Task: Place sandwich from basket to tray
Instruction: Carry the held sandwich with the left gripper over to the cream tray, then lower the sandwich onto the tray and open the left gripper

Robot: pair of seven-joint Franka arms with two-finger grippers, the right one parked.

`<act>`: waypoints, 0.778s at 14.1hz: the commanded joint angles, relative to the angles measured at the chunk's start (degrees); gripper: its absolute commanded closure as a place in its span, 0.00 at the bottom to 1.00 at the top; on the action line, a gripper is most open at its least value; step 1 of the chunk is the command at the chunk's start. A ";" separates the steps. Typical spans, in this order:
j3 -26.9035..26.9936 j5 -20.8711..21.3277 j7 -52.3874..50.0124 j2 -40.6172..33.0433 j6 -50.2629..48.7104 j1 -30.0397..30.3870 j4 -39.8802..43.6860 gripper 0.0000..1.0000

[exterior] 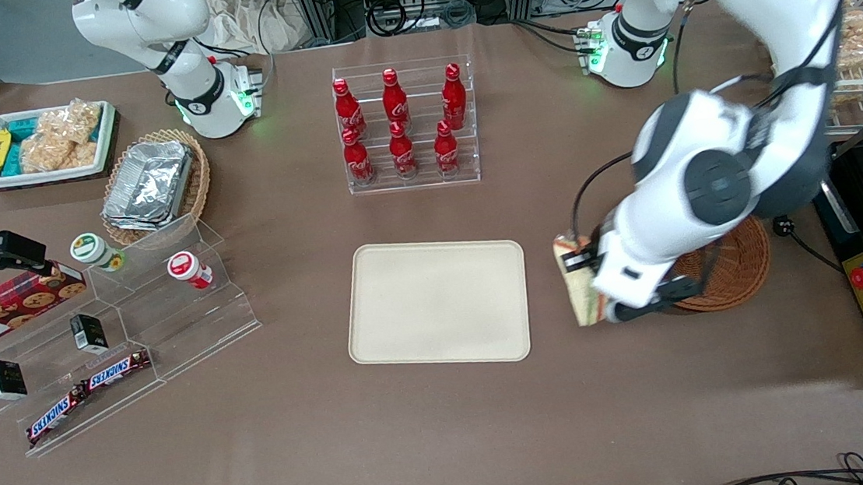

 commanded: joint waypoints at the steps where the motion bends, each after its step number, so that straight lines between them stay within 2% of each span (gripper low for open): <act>1: -0.08 4.53 -0.19 7.05 3.89 -3.57 3.52 1.00; 3: 0.62 5.59 -0.54 10.74 9.34 -6.90 3.52 1.00; 6: 0.89 10.15 -1.77 15.23 13.66 -9.99 3.43 1.00; 9: 0.89 10.87 -1.77 17.17 15.86 -10.61 3.00 1.00; 10: 0.89 10.87 -2.12 17.52 16.39 -10.79 2.82 0.95; 11: 0.89 10.96 -3.95 17.62 16.48 -10.79 2.73 0.72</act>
